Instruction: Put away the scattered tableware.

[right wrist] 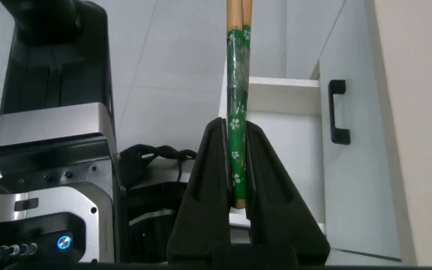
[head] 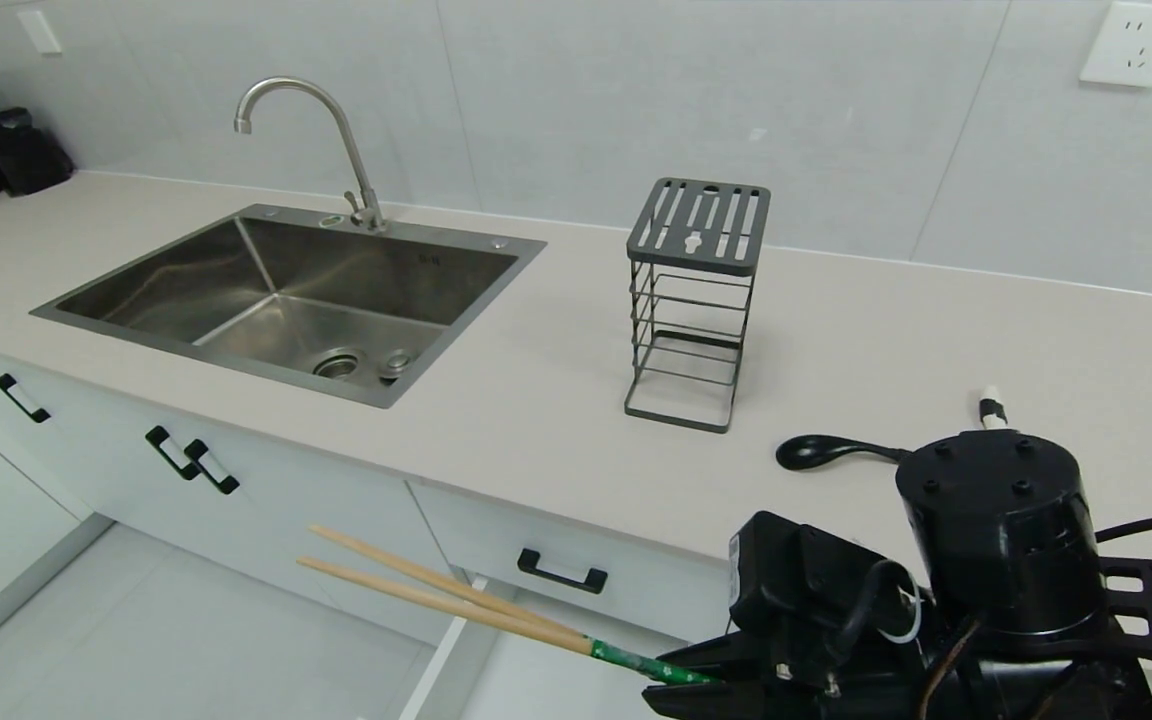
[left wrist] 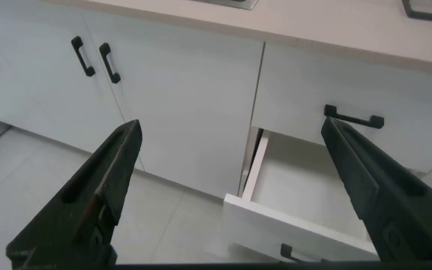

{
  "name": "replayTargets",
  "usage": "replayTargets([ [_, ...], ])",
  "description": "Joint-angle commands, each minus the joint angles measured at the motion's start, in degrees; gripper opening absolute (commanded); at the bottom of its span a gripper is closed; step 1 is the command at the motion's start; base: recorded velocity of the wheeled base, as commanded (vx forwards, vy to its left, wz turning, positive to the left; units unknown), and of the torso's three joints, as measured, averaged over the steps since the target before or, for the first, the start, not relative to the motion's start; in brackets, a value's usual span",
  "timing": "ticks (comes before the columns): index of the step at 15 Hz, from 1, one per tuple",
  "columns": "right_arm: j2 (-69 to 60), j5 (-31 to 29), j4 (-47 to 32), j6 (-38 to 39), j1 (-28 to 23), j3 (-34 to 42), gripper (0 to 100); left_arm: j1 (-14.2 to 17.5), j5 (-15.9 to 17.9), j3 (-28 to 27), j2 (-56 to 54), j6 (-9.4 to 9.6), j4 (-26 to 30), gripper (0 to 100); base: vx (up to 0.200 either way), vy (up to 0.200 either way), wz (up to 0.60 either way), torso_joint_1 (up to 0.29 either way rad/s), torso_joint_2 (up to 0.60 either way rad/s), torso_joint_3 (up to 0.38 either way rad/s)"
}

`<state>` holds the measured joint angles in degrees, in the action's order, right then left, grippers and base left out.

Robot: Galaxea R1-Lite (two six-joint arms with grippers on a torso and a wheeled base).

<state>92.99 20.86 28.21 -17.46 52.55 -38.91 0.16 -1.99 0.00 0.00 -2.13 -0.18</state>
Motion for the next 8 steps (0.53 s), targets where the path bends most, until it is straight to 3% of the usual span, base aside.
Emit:
replayTargets([
  [1, -0.1, -0.1, 0.1, 0.0, 0.0, -0.1, 0, 0.0, 0.0, 0.0, 0.0, 0.02, 0.0, 100, 0.0, 0.0, 0.0, -0.051, 0.1, 0.056],
  [8, -0.6, -1.3, 0.1, 1.3, 1.1, 0.0, 0, 0.0, 0.0, 0.0, 0.0, 0.02, 0.0, 100, 0.0, 0.0, 0.0, -0.179, 0.34, 0.172],
])
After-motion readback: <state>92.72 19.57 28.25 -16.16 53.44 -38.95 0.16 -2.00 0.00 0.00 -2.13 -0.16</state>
